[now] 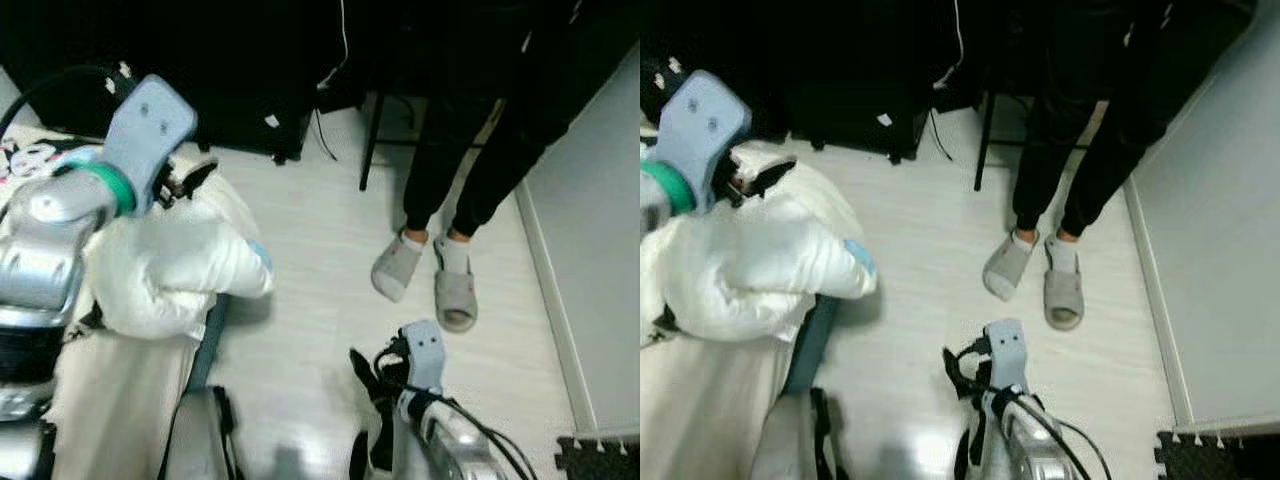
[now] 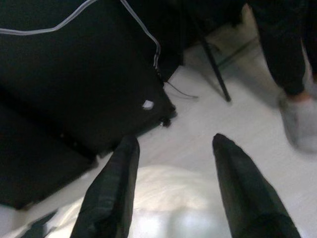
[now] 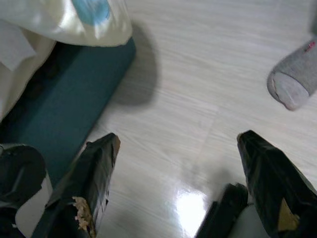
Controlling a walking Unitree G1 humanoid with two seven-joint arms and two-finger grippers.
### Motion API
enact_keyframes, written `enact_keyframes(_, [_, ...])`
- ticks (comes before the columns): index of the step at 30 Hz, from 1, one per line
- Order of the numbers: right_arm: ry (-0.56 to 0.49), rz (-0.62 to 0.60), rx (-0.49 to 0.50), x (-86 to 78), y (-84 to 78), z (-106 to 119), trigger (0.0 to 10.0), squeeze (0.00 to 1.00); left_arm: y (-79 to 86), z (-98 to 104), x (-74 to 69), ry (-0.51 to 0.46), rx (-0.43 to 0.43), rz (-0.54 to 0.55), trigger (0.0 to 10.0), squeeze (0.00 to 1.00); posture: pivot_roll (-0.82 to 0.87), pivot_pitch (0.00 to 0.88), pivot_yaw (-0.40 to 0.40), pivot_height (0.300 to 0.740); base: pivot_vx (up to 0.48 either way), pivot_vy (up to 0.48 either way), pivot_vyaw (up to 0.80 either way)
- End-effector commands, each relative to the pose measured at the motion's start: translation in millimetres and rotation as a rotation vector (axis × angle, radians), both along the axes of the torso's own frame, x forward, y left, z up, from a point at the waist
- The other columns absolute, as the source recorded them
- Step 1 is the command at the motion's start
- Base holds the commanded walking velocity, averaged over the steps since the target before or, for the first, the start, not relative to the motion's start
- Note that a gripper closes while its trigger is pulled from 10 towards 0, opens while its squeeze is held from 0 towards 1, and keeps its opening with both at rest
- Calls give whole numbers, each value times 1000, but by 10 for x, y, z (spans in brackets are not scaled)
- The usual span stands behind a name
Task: Clean up the room
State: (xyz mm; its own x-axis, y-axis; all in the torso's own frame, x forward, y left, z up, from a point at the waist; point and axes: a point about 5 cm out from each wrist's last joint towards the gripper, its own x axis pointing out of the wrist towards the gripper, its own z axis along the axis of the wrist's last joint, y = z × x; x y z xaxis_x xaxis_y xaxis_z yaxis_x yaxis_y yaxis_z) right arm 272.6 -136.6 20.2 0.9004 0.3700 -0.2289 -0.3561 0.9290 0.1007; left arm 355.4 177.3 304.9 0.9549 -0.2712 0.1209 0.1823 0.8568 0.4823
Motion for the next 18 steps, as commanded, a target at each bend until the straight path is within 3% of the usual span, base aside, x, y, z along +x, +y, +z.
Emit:
enact_keyframes(1, [36, -5, 2, -72, 1, -84, 10000, 0, -15, -77, 80, 5, -33, 61, 10000, 0, 82, 240, 11, 548, 0, 0, 0])
enact_keyframes(2, [36, -5, 2, -72, 1, -84, 10000, 0, -15, -77, 80, 5, -33, 61, 10000, 0, 82, 240, 11, 548, 0, 0, 0])
enact_keyframes(3, [35, -6, 3, -67, 9, -81, 10000, 0, -49, -36, 196, -30, -169, 130, 10000, 0, 82, 240, 11, 548, 0, 0, 0])
enact_keyframes(4, [35, -5, 3, -67, 10, -81, 10000, 0, -56, -27, 219, -34, -201, 148, 10000, 0, 82, 240, 11, 548, 0, 0, 0])
enact_keyframes(7, [35, -5, 3, -67, 11, -81, 10000, 0, -60, -23, 230, -37, -217, 157, 10000, 0, 82, 240, 11, 548, 0, 0, 0])
enact_keyframes(8, [34, 1, 3, -61, 31, -78, 10000, 0, -15, 6, 309, -79, -198, 246, 10000, 0, 70, 232, 4, 548, 0, 0, 0])
enact_keyframes(9, [30, 8, 2, -47, 62, -67, 10000, 0, 51, 10, 477, -133, -159, 408, 10000, 0, 70, 232, 4, 548, 0, 0, 0])
enact_keyframes(12, [27, 9, 2, -42, 70, -62, 10000, 0, 73, 6, 546, -154, -155, 487, 10000, 0, 70, 232, 4, 548, 0, 0, 0])
enact_keyframes(14, [27, 9, 1, -39, 73, -62, 10000, 0, 87, 10, 573, -191, -105, 546, 10000, 0, 55, 224, 4, 548, 0, 0, 0])
enact_keyframes(18, [24, 17, -2, -30, 103, -56, 10000, 0, 132, -40, 612, -220, 92, 610, 10000, 0, 45, 221, 4, 548, 0, 0, 0])
